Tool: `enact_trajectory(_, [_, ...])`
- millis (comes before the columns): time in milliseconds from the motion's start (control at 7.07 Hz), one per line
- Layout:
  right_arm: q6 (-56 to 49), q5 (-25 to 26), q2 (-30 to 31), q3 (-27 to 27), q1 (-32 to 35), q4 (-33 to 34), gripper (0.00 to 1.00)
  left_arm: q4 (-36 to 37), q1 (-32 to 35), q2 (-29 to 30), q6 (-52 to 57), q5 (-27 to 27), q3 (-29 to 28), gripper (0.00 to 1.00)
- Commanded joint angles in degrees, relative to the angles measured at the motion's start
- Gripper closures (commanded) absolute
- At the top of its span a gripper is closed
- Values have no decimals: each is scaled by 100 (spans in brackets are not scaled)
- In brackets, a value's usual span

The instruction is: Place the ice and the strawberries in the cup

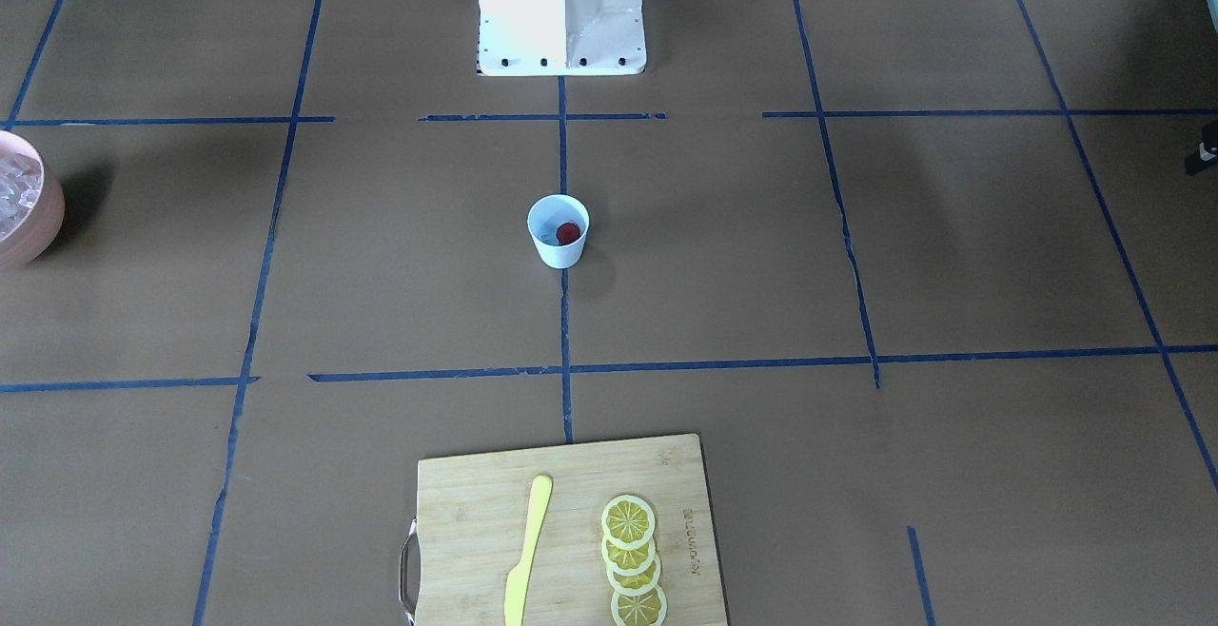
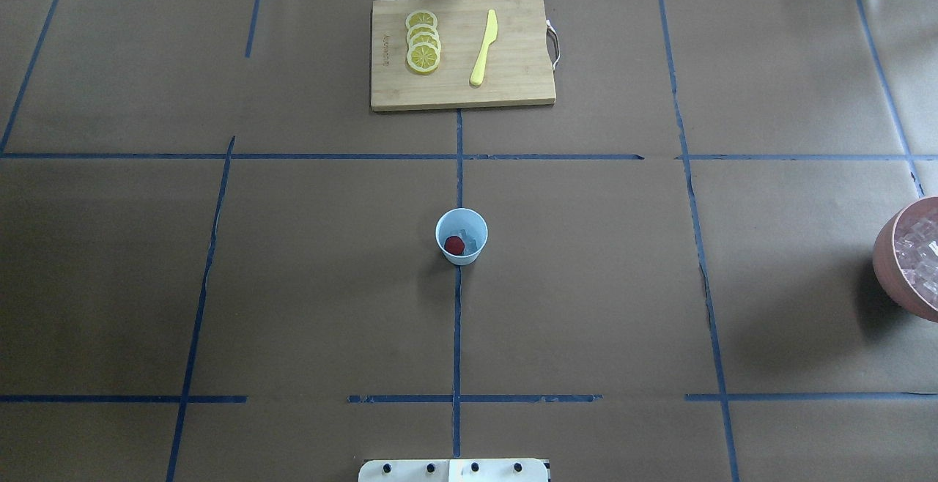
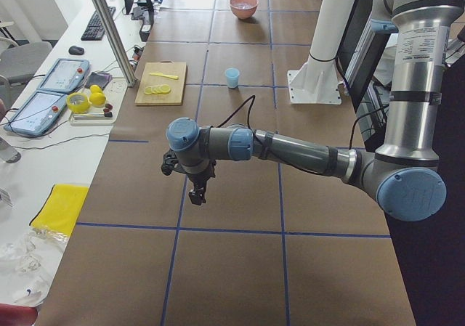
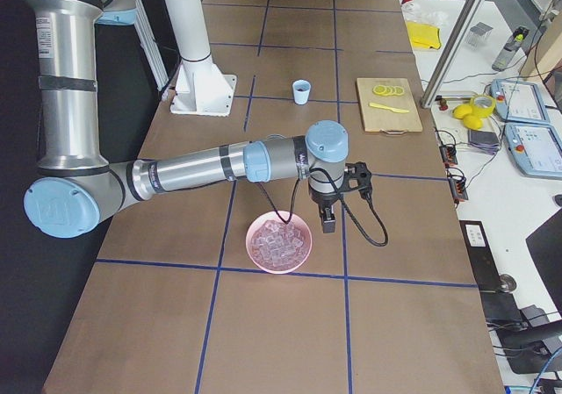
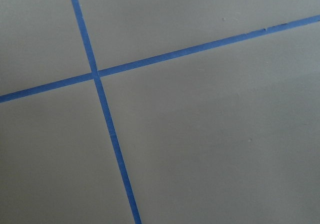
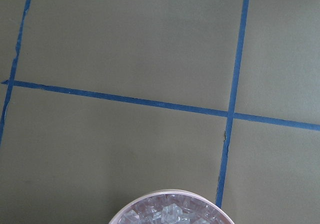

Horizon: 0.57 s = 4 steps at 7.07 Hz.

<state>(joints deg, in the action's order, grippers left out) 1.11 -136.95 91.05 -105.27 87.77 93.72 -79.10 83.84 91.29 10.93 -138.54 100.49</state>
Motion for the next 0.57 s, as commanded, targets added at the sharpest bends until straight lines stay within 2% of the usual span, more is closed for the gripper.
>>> enact_trajectory(0, [12,2,0,15,-23,-3,1,-97,-165,3,6,-7,-4,0])
enact_trajectory(424, [-6,37,-8,111,-102,-3,1,-80,-219,108,-3,-6,-4,0])
